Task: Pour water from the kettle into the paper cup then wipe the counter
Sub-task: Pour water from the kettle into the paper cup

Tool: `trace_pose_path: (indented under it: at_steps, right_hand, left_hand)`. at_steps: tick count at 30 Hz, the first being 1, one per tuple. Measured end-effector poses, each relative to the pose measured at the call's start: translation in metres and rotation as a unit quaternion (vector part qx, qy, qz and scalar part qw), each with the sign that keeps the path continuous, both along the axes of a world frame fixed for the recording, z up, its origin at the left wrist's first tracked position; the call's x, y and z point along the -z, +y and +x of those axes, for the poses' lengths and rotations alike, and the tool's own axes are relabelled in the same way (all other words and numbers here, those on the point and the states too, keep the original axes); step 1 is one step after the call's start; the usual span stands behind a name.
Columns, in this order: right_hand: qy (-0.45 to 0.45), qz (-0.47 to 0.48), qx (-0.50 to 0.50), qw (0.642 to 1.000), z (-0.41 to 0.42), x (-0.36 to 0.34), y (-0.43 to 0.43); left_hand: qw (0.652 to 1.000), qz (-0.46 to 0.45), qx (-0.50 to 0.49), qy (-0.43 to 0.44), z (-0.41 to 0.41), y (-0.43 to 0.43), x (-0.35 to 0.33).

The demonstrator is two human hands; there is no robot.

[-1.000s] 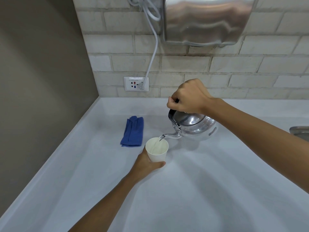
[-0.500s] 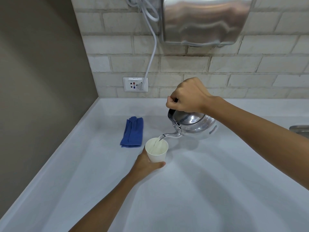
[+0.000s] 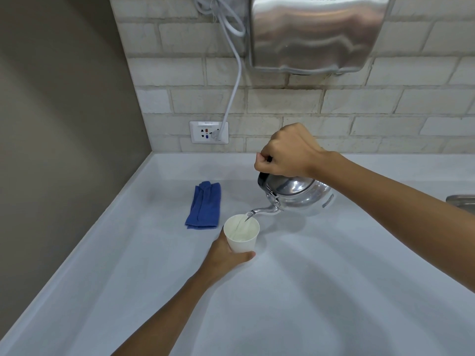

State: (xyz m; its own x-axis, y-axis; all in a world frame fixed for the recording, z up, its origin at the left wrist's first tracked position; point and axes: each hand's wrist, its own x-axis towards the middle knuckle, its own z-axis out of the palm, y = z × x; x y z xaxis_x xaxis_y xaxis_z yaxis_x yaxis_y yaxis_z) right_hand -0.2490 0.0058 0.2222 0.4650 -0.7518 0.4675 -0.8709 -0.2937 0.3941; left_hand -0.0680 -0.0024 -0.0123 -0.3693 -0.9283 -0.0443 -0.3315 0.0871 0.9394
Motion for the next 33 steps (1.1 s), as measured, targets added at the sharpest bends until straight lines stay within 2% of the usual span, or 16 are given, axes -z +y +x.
trace_pose_path:
  at_steps: [33]
  right_hand:
    - [0.005,-0.005,-0.014,1.000,-0.0047,-0.0089,0.0001]
  left_hand:
    - [1.000,-0.009,0.002,-0.011,0.0005,0.0026,-0.0024]
